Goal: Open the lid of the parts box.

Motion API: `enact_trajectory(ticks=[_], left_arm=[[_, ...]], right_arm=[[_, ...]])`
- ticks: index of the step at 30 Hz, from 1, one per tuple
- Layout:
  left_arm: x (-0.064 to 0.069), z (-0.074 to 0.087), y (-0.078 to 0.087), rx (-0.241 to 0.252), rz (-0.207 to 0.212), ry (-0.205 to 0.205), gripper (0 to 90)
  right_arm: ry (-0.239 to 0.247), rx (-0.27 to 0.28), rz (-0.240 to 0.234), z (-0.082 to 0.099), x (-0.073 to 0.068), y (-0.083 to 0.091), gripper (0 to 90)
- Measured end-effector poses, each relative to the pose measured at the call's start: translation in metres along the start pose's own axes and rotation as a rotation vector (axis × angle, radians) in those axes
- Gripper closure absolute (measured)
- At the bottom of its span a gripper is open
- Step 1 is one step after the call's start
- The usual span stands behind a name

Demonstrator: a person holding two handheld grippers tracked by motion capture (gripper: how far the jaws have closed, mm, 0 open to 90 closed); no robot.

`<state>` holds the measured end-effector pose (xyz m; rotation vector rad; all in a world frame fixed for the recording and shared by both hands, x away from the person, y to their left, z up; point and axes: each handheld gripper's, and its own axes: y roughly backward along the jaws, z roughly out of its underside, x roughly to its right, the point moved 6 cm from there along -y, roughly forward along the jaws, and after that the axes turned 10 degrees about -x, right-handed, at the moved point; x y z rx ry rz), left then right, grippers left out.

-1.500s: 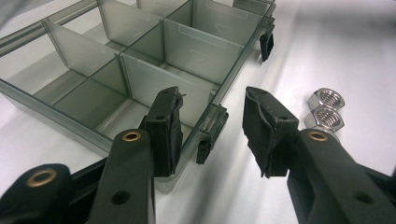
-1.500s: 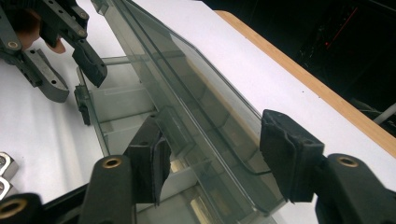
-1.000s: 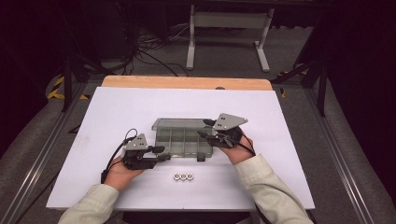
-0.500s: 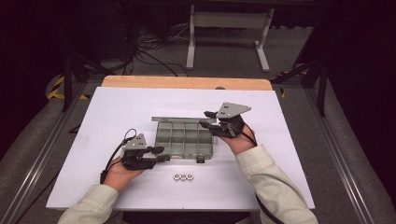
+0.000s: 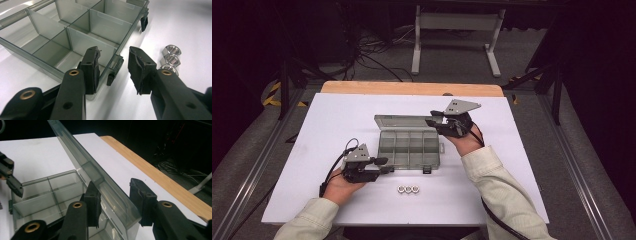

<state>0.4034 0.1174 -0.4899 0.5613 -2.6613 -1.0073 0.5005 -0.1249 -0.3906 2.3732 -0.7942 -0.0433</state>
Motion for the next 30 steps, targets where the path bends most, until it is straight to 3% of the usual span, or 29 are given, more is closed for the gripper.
enact_trajectory(ticks=[8, 18, 30], left_arm=[[-0.001, 0.001, 0.002, 0.003, -0.008, -0.001, 61.4], [-0.002, 0.001, 0.001, 0.008, -0.007, -0.002, 61.2], [-0.001, 0.001, 0.0, 0.011, -0.007, -0.004, 61.1]], right_arm=[[-0.02, 0.003, 0.001, -0.003, 0.007, -0.003, 61.4], [-0.088, 0.015, 0.008, -0.001, 0.03, -0.015, 60.1], [-0.142, 0.027, 0.028, 0.002, 0.043, -0.032, 57.2]])
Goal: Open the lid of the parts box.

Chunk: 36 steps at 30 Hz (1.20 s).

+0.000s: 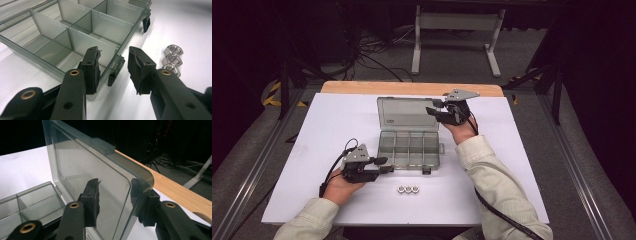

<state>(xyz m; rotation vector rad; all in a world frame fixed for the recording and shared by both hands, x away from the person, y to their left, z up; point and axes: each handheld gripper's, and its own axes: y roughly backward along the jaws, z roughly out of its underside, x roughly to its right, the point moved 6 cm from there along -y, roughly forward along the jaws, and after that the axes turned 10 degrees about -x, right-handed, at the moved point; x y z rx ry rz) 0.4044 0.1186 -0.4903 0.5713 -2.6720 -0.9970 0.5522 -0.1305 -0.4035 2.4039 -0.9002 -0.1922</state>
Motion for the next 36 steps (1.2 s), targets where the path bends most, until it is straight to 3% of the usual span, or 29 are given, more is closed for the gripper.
enact_trajectory(ticks=[6, 12, 26, 36], left_arm=[[0.0, 0.0, -0.001, -0.001, -0.005, 0.0, 60.7], [0.0, 0.0, -0.002, 0.002, -0.001, -0.001, 60.6], [0.001, 0.0, -0.002, 0.002, 0.0, -0.002, 60.1], [0.0, 0.0, -0.002, 0.003, 0.004, -0.007, 59.6]], right_arm=[[0.001, -0.008, 0.022, 0.001, 0.004, -0.007, 54.6], [-0.027, -0.013, 0.018, 0.002, 0.01, -0.014, 52.3], [-0.023, -0.072, 0.049, 0.018, 0.015, -0.025, 49.5], [-0.043, -0.101, 0.042, 0.03, 0.018, -0.033, 47.1]])
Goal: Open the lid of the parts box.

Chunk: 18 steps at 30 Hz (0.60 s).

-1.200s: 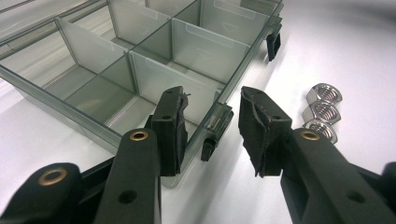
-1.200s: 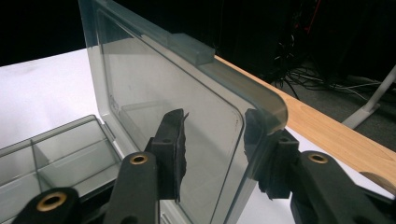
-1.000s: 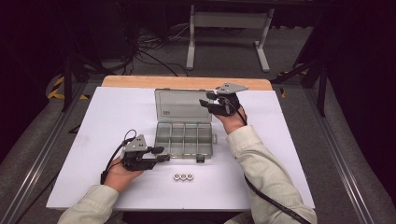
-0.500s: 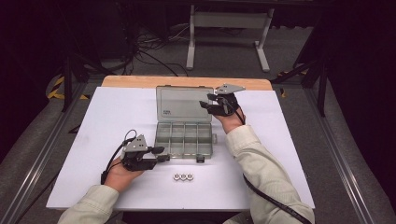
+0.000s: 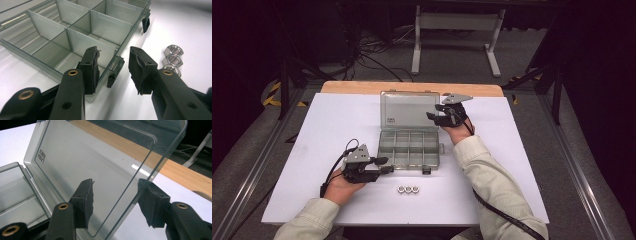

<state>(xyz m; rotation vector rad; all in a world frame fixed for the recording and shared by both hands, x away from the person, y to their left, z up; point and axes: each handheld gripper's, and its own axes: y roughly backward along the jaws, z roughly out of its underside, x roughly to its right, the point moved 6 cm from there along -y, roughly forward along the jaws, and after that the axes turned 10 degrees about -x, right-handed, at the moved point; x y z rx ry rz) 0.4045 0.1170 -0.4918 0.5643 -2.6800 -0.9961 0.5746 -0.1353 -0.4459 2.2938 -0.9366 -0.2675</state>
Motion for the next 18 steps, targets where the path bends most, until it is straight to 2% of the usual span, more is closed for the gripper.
enact_trajectory(ticks=[8, 16, 18], left_arm=[[0.0, 0.0, 0.0, 0.0, 0.007, 0.006, 58.9], [0.0, 0.0, -0.001, 0.005, 0.016, 0.007, 58.6], [0.0, 0.0, -0.001, 0.005, 0.017, 0.007, 58.6]], right_arm=[[-0.021, -0.024, -0.006, 0.009, 0.003, -0.006, 45.2], [-0.084, -0.043, -0.042, 0.022, 0.011, -0.012, 44.3], [-0.081, -0.061, -0.03, 0.025, 0.012, -0.013, 46.2]])
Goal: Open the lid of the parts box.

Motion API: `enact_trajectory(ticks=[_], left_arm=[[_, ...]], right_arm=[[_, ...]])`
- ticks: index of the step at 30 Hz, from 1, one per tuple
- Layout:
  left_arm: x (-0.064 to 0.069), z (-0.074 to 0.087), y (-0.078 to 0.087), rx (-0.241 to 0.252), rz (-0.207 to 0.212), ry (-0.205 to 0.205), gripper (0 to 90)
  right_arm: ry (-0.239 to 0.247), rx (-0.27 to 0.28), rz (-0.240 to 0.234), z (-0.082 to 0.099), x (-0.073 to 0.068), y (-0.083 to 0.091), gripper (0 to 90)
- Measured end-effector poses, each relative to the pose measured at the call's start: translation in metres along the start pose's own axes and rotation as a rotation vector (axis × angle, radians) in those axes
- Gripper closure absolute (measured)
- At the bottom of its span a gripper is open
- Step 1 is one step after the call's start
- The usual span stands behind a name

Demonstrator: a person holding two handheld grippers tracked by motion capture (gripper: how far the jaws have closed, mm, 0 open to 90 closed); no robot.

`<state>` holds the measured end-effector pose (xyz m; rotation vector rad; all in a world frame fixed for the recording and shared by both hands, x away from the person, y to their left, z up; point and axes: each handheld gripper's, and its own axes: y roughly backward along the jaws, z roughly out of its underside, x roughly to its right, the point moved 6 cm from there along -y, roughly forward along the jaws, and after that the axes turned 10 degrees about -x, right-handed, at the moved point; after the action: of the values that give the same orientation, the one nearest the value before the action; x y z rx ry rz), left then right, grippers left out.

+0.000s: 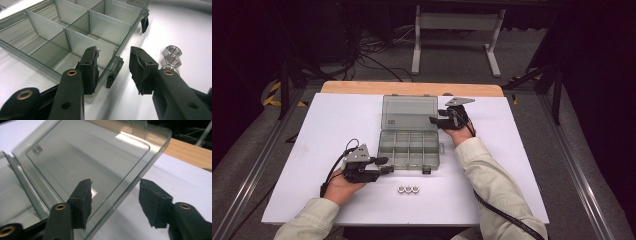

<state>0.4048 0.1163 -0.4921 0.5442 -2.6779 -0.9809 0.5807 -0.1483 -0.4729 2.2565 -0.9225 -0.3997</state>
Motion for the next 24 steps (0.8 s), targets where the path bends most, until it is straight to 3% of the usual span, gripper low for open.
enact_trajectory(ticks=[5, 17, 24], left_arm=[[0.0, 0.0, 0.0, -0.001, -0.001, -0.004, 58.2], [0.0, 0.0, 0.0, -0.006, -0.011, -0.01, 58.5], [-0.001, -0.001, 0.001, 0.003, -0.008, 0.001, 57.3]], right_arm=[[0.019, -0.049, 0.017, 0.01, 0.0, -0.007, 46.4], [0.009, -0.05, 0.026, 0.012, 0.002, -0.006, 46.3], [0.037, -0.042, 0.055, 0.009, -0.002, 0.0, 42.0]])
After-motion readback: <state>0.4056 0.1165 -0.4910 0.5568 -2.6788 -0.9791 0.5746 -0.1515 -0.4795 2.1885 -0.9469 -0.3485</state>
